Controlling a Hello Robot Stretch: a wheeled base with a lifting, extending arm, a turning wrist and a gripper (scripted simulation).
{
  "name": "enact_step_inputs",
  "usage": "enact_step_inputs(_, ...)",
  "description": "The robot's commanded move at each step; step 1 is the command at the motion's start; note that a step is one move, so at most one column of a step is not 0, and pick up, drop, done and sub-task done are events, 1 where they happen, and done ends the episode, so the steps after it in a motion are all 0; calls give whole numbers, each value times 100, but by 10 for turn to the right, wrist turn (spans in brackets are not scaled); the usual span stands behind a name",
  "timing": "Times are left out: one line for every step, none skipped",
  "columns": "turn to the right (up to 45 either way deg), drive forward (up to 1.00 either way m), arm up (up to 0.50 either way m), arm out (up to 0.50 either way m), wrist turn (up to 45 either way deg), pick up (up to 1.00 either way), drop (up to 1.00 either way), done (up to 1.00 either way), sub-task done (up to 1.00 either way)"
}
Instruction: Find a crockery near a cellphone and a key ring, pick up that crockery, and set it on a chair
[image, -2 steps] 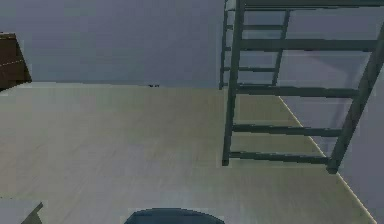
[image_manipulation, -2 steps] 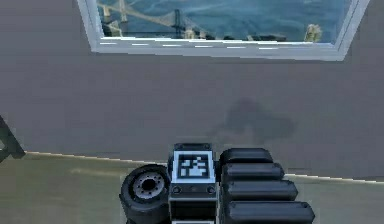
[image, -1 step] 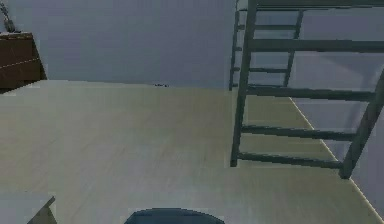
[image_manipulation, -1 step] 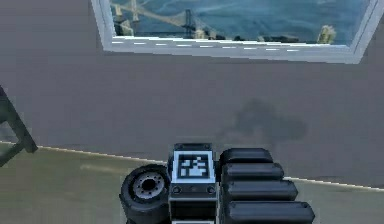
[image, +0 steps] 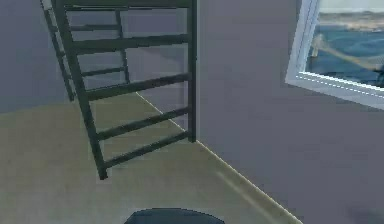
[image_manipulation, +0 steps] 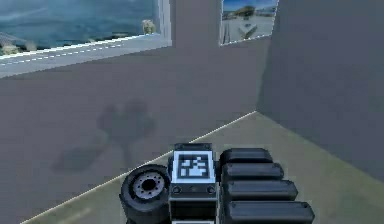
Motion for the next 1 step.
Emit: enact_step_inputs(420,0,0,0,0,0,0,0,0)
